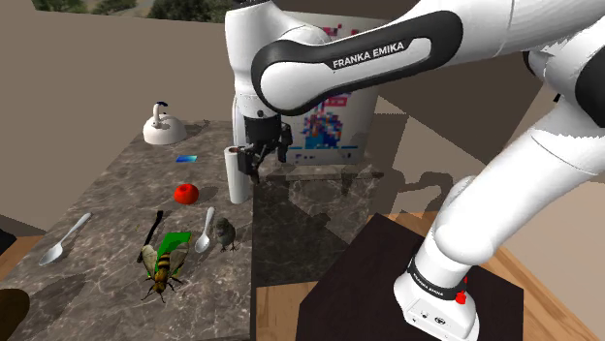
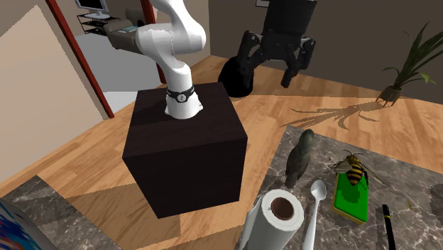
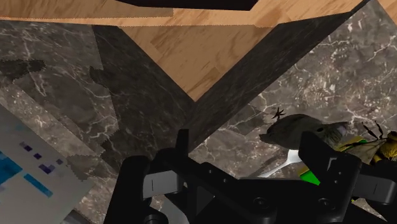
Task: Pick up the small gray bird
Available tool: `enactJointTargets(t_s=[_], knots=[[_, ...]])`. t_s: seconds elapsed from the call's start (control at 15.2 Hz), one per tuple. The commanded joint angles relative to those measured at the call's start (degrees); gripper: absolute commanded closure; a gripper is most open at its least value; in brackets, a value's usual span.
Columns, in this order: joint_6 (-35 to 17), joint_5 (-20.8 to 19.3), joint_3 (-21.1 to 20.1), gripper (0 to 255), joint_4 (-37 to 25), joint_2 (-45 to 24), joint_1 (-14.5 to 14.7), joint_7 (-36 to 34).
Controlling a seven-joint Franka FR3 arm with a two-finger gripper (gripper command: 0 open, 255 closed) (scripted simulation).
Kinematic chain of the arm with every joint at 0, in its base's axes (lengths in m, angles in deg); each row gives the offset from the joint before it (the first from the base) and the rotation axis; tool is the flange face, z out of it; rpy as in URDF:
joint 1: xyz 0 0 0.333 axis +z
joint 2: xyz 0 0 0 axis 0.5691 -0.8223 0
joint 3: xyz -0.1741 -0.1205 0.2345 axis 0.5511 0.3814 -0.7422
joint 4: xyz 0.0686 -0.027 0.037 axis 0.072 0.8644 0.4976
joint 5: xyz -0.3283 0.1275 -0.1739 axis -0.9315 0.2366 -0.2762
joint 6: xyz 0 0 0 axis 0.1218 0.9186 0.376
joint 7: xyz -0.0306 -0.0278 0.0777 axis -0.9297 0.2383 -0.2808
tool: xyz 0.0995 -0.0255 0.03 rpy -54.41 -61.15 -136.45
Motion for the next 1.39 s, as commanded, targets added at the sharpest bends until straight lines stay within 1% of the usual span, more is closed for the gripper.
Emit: enactJointTargets(t_s=[0.0, 0.2, 0.4, 0.53, 0.73, 0.79, 1.25, 1.32], knots=[[-1.43, -1.92, -2.27, 0, -1.84, -4.68, -0.1, -3.57], [-2.35, -5.69, -5.05, 0, -5.65, -12.07, 0.21, -9.07], [-2.44, -10.25, -6.88, 0, -10.2, -20.0, 1.4, -14.66], [-2.04, -13.41, -7.41, 0, -13.66, -25.43, 2.81, -18.17], [-0.84, -17.82, -7.18, 0, -19.49, -33.53, 5.81, -22.73], [-0.76, -18.04, -7.04, 0, -19.87, -34.01, 6.1, -22.96], [-5.36, -20.05, -6.24, 0, -17.33, -36.73, 6.59, -24.77], [-5.36, -20.05, -6.24, 0, -17.33, -36.73, 6.6, -24.77]])
